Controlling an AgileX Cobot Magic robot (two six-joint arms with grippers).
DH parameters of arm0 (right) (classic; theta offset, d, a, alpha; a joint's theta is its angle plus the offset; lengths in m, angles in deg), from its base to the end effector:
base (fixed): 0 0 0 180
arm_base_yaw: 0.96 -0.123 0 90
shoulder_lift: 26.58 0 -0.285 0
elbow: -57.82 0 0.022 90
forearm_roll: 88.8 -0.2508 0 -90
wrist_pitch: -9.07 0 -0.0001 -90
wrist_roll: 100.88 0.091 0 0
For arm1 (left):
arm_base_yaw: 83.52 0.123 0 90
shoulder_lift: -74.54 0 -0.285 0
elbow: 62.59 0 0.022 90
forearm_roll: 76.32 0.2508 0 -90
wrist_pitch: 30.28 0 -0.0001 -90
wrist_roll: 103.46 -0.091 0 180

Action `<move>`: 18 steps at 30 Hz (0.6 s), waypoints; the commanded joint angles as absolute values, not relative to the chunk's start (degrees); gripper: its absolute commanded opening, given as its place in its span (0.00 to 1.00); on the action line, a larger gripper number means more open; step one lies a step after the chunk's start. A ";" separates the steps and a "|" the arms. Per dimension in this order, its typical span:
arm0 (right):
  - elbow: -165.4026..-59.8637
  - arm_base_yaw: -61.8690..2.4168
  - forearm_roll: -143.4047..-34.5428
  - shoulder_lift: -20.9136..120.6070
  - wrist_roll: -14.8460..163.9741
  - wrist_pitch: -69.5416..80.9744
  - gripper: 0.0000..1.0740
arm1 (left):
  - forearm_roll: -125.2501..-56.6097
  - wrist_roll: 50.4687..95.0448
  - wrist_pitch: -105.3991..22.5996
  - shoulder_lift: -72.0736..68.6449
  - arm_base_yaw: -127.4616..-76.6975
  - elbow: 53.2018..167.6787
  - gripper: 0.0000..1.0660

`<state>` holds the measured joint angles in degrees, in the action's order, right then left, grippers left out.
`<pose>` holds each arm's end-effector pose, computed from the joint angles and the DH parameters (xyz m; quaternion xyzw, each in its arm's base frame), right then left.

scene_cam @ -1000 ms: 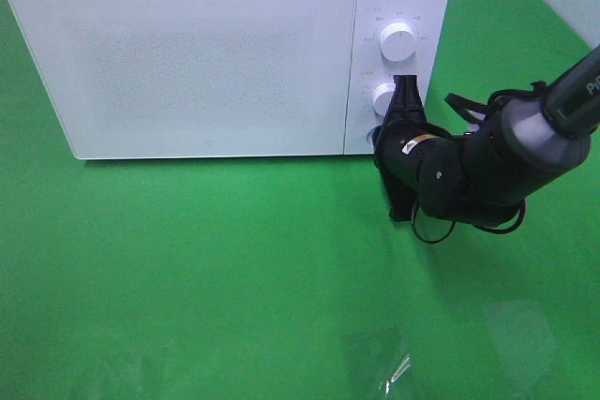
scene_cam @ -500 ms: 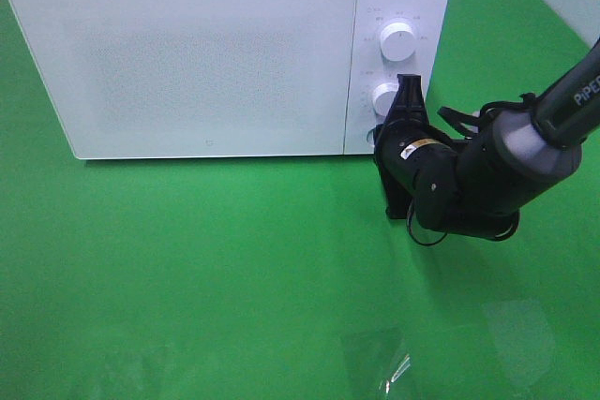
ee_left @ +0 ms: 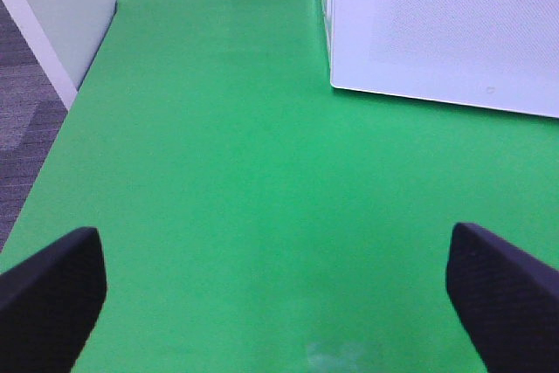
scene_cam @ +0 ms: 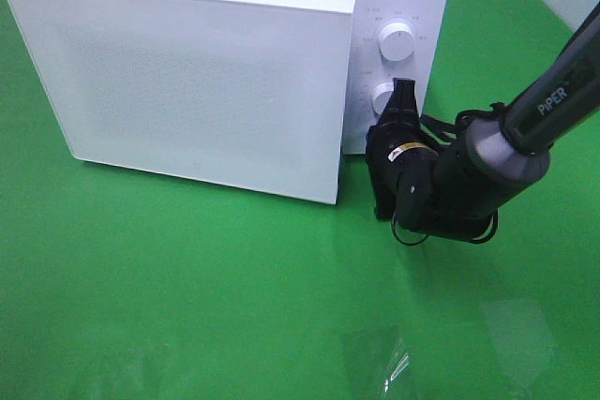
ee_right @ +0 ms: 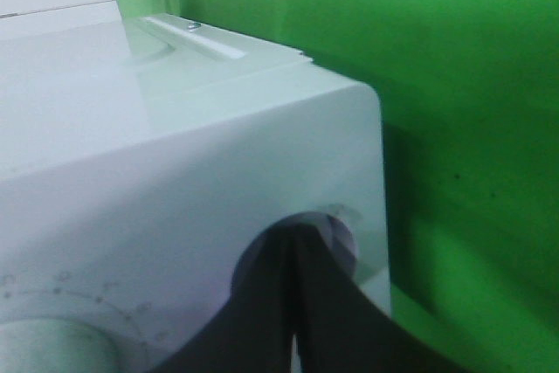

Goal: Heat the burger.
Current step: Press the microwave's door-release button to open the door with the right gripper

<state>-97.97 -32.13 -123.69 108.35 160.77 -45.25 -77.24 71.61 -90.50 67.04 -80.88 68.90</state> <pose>0.3527 0.1640 0.0701 0.5820 0.5614 0.4370 0.3938 -0.0053 -0.0015 0.2783 0.0173 0.8489 0.0269 0.5276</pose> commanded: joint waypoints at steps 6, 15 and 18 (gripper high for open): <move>-104.67 -29.04 -118.77 108.00 160.71 -65.30 0.00 | -77.35 71.55 -89.76 68.13 -80.82 68.79 0.92; -103.98 -29.90 -118.25 107.94 161.57 -62.61 0.00 | -77.35 71.55 -89.76 68.13 -80.82 68.79 0.92; -102.55 -31.10 -118.02 107.14 162.66 -60.49 0.00 | -77.35 71.55 -89.76 68.13 -80.82 68.79 0.92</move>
<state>-97.79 -32.53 -123.75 108.17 160.94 -45.36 -77.24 71.61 -90.50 67.04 -80.88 68.90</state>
